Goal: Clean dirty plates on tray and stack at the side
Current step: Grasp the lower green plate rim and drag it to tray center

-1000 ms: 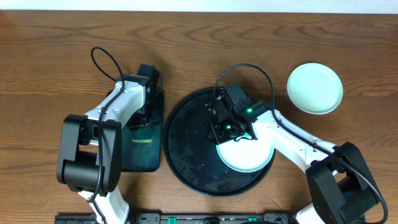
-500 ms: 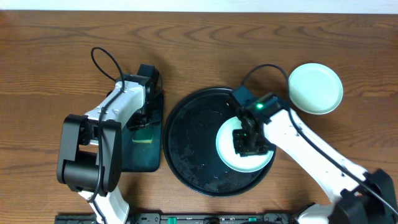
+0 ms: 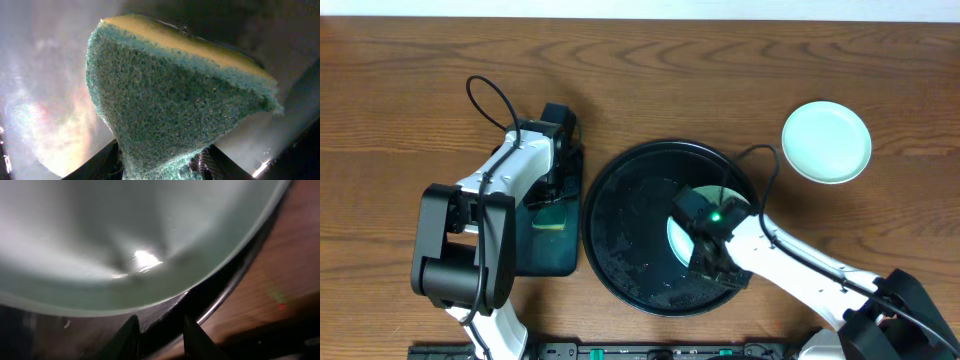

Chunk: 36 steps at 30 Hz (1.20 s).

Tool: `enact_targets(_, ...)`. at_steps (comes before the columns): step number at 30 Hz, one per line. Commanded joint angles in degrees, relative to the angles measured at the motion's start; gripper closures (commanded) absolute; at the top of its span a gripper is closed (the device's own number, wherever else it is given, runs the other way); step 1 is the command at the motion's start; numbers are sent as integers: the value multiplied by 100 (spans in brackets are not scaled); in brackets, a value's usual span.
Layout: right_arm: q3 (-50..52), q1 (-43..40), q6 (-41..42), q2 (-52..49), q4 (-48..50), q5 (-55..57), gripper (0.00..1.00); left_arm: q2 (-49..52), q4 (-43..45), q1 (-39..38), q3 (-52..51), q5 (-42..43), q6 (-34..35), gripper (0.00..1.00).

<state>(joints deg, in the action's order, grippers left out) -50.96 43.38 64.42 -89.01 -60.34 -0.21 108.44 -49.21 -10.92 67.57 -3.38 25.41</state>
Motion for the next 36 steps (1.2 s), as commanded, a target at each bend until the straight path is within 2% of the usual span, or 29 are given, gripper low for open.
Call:
enact_targets(1,155,59,1578,-13,125,522,68,85,-31,31,90,-9,-35,51)
enact_targets(3,155,59,1773,-13,166,608,63,85,-20,28,90,-9,-35,51)
enact_targets(7,155,59,1856,-13,413,745,65,85,9,31,90,-9,-33,51)
enact_targets(18,160,59,2564,-13,660,828,57,85,11,28,90,-9,-33,51)
enact_targets(29,413,59,3156,-13,737,682,58,87,9,28,90,-9,-35,51)
enact_targets(36,743,55,3180,-13,1279,627,59,85,11,28,90,-9,-35,51)
